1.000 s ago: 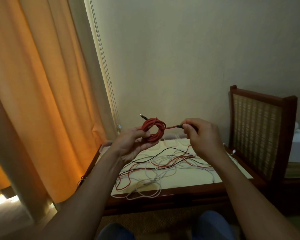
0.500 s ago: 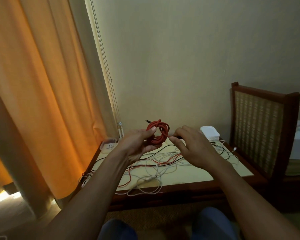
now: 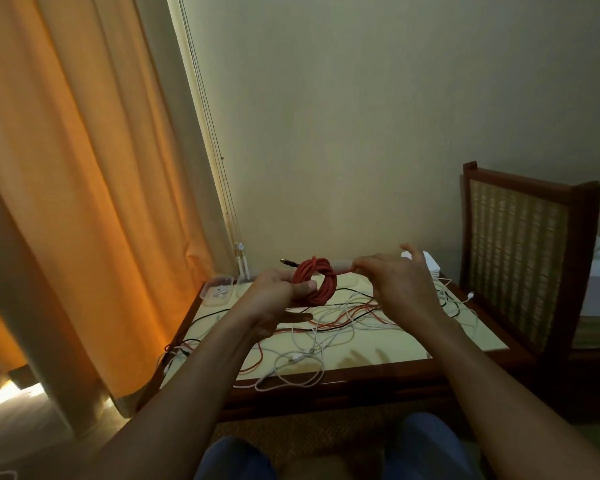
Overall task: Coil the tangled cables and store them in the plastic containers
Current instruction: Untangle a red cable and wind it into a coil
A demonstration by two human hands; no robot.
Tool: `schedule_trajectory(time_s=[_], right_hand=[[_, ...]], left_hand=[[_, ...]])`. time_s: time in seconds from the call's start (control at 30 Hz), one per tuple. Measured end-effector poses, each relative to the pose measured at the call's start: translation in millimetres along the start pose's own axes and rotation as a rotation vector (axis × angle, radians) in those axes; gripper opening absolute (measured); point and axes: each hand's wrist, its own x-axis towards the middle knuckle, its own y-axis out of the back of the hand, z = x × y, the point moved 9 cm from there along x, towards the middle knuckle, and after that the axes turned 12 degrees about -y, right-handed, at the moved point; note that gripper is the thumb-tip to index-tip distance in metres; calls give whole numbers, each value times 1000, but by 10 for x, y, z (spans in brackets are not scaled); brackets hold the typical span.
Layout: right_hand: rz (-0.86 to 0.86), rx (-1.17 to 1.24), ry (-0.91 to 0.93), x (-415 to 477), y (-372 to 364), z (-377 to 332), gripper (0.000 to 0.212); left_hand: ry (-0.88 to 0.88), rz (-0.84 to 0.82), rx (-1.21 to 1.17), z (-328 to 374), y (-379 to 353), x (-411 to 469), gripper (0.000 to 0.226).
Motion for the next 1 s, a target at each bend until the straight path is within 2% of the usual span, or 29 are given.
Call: schedule_trajectory(time_s=[0.1, 0.17, 0.27, 0.37, 0.43, 0.6, 0.87, 1.0], right_hand=[[3, 194, -60, 10, -57, 65, 17], [-113, 433, -198, 14, -205, 139, 12], [-420, 793, -444, -135, -590, 168, 16], [-567, 1113, -544, -290, -866, 14, 26], [-594, 1225, -621, -355, -1026, -69, 33], [-591, 1215, -690, -325, -1423, -188, 27], [-695, 1052, -708, 104, -2279, -507, 21], [-737, 938, -639, 429, -2866, -762, 18]], left_hand=[[19, 6, -180, -117, -42, 16, 21], [-10, 32, -235, -199, -31, 60, 24], [-41, 72, -336, -309, 24, 108, 24], [-48, 83, -381, -411, 85, 173, 26], [-41, 104, -361, -511, 159, 224, 28], [0, 153, -59, -767, 462, 358, 26], [-8, 461, 59, -1055, 1377, 673, 12], [-11, 480, 179, -1214, 1931, 979, 8]])
